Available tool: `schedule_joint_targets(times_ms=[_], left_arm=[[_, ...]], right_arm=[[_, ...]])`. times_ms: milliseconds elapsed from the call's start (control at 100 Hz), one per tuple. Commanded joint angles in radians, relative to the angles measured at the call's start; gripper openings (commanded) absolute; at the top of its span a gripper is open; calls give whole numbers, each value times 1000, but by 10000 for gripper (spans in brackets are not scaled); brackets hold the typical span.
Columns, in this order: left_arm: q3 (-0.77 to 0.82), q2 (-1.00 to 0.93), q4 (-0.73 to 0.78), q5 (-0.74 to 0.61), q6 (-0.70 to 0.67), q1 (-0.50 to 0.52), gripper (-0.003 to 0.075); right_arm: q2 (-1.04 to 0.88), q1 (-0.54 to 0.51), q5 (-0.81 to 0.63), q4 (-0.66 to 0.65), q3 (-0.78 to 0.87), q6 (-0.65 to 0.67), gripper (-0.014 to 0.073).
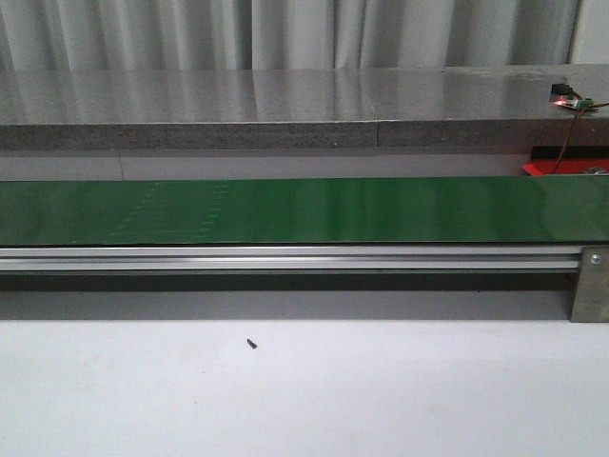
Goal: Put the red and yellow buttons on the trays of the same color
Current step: 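Lower the left gripper and grasp a yellow button by its cap, then carry the yellow button onto the green belt and open the left gripper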
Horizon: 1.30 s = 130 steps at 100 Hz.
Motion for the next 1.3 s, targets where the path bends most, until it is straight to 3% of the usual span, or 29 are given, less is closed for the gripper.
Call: schedule_joint_targets(times_ms=[0,320,850,940,1110,1290], left_arm=[[-59,19,-14,-39,-13,5,565],[-173,154,15,0,-39,5,566],[-194,250,57,-28,-66,6,559],[-194,250,57,-42,-66,6,485],[-194,250,57,-56,-66,6,257],[-194,247,58,-62,-66,6,211]], right_arm=[[-20,4,-75,-5,-18,-8,-60],[-20,4,-75,-5,-18,-8,-60],[-20,4,-75,-5,-18,-8,-60],[-20,4,-75,-5,-18,-8,-60],[-20,4,-75,-5,-18,-8,-60],[-20,4,-75,-5,-18,-8,-60]])
